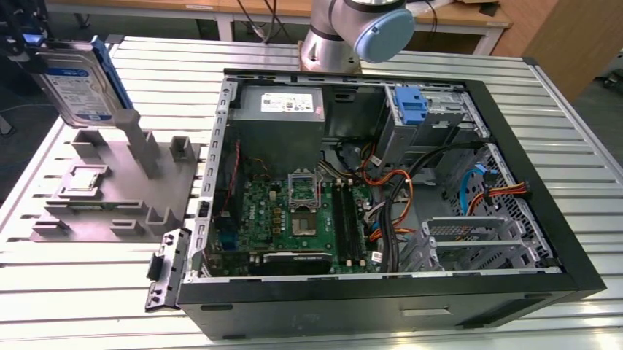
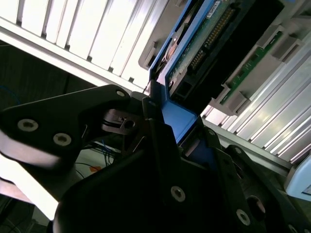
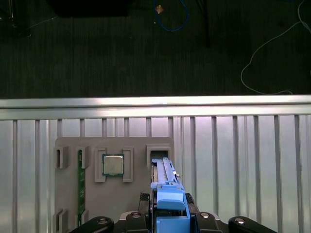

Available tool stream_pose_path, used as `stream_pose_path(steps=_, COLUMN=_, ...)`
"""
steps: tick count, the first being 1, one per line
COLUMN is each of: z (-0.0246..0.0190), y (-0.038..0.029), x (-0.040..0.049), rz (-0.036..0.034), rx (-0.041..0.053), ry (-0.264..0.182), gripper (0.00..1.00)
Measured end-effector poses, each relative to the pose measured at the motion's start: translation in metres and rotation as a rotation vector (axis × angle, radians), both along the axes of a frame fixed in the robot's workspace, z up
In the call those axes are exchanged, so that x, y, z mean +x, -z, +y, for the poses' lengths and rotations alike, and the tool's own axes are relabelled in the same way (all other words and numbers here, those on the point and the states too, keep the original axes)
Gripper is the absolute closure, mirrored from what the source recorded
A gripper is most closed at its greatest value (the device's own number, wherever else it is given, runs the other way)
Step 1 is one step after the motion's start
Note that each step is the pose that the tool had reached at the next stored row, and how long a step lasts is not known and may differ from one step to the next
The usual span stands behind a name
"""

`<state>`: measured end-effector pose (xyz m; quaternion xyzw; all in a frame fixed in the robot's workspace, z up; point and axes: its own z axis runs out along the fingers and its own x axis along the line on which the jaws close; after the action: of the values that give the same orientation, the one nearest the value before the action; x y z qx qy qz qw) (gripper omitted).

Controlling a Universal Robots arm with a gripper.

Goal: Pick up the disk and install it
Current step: 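Pick up the disk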

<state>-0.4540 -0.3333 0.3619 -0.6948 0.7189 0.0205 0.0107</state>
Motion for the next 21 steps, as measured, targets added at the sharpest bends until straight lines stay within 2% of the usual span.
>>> stream_pose_path(steps=21, z=0.0000, y=-0.0037, x=0.0000, rz=0.0002, rx=0.0000, ry=0.000, gripper=0.63)
